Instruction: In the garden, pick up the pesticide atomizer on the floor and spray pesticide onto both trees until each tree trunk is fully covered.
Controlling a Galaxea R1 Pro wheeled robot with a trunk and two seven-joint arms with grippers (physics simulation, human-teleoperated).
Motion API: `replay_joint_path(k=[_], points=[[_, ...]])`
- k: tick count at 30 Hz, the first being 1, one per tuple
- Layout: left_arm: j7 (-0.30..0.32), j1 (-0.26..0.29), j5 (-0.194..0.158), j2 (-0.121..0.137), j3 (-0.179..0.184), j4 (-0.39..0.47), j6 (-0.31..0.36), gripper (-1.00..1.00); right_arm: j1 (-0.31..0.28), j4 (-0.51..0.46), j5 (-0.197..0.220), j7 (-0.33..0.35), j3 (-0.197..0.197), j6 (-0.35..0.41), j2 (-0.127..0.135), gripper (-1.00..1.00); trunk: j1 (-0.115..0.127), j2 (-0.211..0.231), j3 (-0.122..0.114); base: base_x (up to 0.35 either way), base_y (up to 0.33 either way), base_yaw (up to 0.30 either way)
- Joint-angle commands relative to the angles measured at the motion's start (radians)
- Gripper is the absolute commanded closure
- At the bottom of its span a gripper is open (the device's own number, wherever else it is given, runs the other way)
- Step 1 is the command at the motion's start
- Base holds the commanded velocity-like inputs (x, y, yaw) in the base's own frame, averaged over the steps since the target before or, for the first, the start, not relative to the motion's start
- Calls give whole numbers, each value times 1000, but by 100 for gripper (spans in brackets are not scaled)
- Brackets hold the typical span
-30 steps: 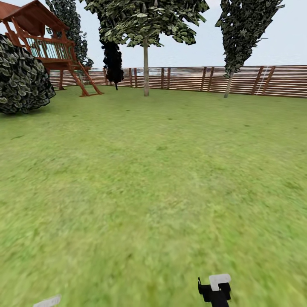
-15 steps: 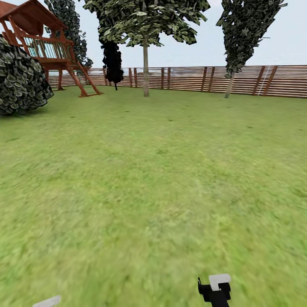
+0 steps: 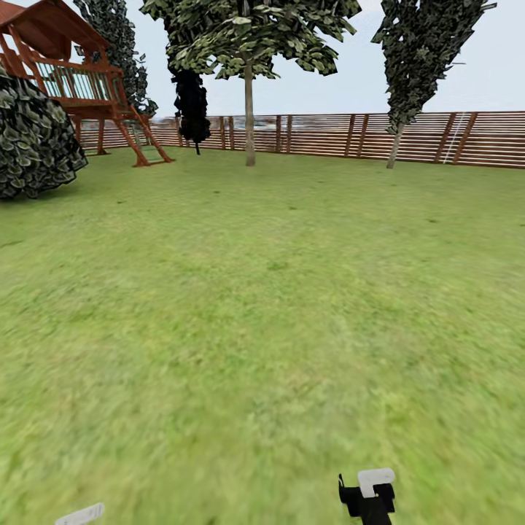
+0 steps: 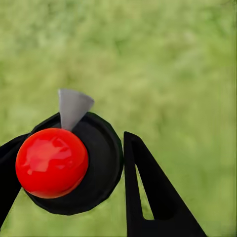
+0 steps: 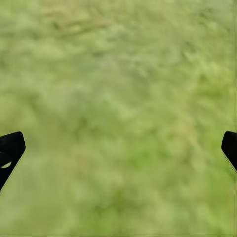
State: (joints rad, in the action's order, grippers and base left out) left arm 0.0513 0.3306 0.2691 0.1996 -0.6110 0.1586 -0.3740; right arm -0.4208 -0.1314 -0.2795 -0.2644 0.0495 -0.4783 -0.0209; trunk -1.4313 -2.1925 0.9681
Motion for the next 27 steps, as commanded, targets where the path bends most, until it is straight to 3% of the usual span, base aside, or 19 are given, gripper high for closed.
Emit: replay_joint_path(k=[1,27], points=[[5,1,6,1,-8,-1,-3,100,-1,1,-10,-6,5,-2,0,-100,0,0,1,337,0,0],[6,4,9,2,-5,25,-10,100,0,1,-10,-5,6,-2,1,-100,0,0,1,338,0,0]])
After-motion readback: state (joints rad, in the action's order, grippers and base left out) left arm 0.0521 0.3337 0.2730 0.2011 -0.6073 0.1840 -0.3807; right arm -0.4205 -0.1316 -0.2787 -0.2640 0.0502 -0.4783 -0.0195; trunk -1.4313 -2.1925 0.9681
